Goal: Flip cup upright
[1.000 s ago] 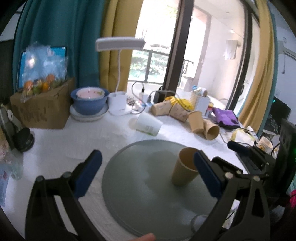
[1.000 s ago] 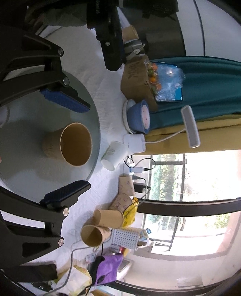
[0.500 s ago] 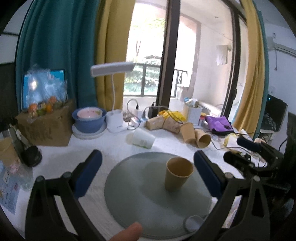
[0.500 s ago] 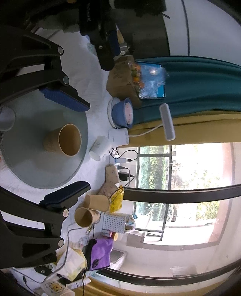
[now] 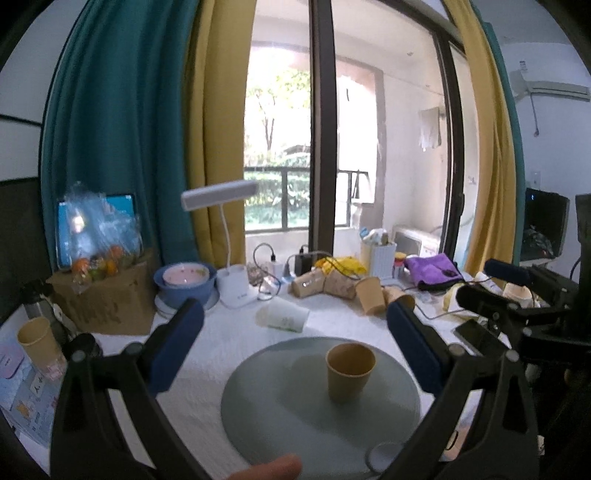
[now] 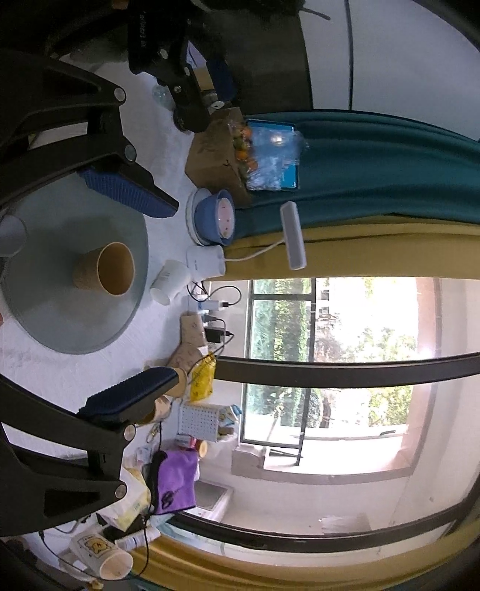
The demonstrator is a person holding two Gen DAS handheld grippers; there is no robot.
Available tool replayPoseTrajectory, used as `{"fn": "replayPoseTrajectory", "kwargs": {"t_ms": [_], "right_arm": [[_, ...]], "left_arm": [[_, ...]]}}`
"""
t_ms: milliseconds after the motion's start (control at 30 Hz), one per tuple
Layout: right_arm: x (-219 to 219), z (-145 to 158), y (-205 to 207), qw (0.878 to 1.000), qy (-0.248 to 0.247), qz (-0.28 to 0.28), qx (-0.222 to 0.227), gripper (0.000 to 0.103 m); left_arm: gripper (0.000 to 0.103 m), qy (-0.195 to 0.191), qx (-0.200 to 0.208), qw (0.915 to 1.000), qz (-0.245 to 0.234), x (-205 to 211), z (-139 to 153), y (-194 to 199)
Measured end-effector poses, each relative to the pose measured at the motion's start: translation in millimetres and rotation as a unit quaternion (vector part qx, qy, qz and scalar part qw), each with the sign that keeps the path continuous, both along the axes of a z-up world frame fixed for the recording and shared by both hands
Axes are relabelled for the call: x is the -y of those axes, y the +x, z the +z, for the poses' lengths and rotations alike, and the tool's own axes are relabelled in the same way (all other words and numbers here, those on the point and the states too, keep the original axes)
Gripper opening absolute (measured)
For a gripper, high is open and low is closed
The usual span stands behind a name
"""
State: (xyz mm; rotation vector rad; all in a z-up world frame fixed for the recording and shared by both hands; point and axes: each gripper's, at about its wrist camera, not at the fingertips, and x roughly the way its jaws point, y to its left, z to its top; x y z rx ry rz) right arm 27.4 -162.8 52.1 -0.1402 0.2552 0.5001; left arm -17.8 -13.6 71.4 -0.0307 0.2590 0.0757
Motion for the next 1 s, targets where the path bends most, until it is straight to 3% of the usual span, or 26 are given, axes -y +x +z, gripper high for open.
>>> {"fn": "replayPoseTrajectory", "kwargs": {"t_ms": [333, 1000], "right_arm": [[2, 6, -3, 1.0, 0.005, -0.012, 0.002, 0.086], [5, 6, -2, 1.0, 0.012, -0.014, 0.002, 0.086]], "left_arm": [[0.1, 0.007, 0.021, 0.9997, 0.003, -1, 6, -11], [0.1, -0.002, 0.019, 0.9998, 0.003, -1, 5, -11]]}}
